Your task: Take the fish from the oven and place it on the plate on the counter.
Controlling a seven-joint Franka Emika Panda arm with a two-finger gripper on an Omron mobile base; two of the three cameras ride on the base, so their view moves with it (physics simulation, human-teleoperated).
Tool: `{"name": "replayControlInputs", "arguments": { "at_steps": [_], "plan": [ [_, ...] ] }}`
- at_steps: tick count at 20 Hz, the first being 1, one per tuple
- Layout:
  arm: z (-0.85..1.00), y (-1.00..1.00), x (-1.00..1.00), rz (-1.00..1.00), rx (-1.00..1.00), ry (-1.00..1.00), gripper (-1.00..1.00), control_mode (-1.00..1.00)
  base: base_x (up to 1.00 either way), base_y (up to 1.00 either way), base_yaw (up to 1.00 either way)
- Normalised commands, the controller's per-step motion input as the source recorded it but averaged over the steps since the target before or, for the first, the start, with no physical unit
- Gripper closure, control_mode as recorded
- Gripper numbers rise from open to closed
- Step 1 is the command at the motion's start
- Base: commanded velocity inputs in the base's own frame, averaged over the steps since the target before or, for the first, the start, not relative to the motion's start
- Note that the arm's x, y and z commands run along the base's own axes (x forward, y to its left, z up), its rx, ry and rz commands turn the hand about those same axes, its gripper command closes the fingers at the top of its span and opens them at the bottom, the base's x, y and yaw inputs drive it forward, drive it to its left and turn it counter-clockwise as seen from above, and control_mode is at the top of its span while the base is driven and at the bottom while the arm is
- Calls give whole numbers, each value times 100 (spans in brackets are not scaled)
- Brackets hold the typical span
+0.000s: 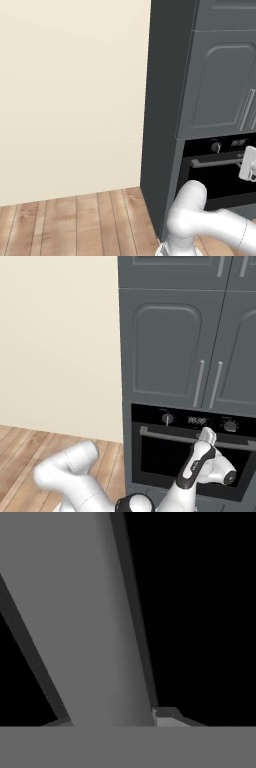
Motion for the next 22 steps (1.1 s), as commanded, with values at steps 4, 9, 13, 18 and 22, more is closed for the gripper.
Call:
{"name": "replayControlInputs", "arguments": {
  "at_steps": [4,9,13,18,22],
  "plan": [
    [-16,0,-17,0,0,0,100,-100,0,0,0],
    [-70,-8,-65,0,0,2,100,-100,0,0,0],
    [-96,-14,-80,0,-2,6,100,-100,0,0,0],
    [-100,-18,-84,0,-5,10,100,-100,0,0,0],
    [-100,-22,-79,0,-6,12,100,-100,0,0,0]
  ]
}}
